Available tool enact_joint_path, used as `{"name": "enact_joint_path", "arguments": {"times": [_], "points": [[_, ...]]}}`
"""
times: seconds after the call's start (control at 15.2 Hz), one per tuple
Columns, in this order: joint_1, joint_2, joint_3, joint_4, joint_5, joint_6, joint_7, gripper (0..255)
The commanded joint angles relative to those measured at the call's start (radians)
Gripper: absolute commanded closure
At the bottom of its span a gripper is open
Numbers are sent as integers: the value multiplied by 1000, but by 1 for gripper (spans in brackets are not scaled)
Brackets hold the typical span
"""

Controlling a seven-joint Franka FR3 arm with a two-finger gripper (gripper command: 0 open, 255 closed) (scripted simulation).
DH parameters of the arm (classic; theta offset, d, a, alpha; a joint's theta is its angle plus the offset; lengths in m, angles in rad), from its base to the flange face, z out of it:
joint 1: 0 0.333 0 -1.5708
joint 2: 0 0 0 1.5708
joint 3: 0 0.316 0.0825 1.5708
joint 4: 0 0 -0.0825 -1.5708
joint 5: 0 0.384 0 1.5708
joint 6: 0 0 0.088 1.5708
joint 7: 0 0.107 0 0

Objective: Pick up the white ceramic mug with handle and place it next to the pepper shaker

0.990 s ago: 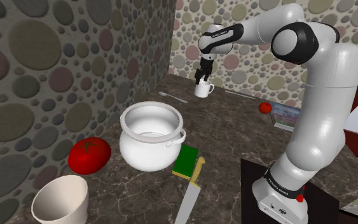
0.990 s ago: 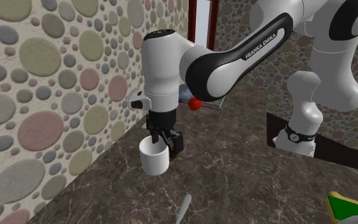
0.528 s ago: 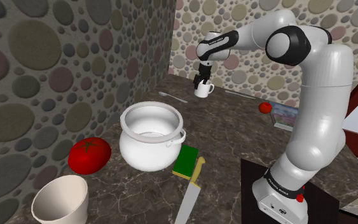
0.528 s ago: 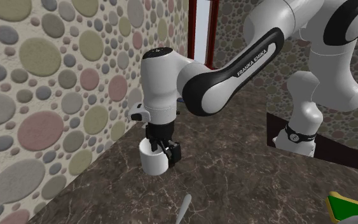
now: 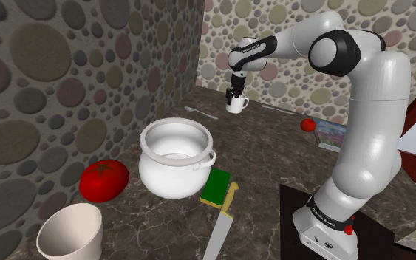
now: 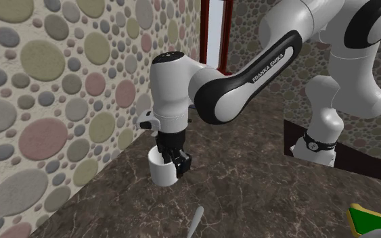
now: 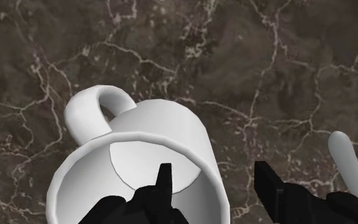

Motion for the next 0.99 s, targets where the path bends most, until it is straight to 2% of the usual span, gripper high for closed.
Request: {"name": "enact_joint_path", "arguments": {"times": [0.0, 0.53, 0.92], "points": [[0, 0, 0, 0, 0, 0, 0, 255], [0, 0, 0, 0, 0, 0, 0, 255], [2, -32, -3, 35, -7, -67, 5, 255]]}}
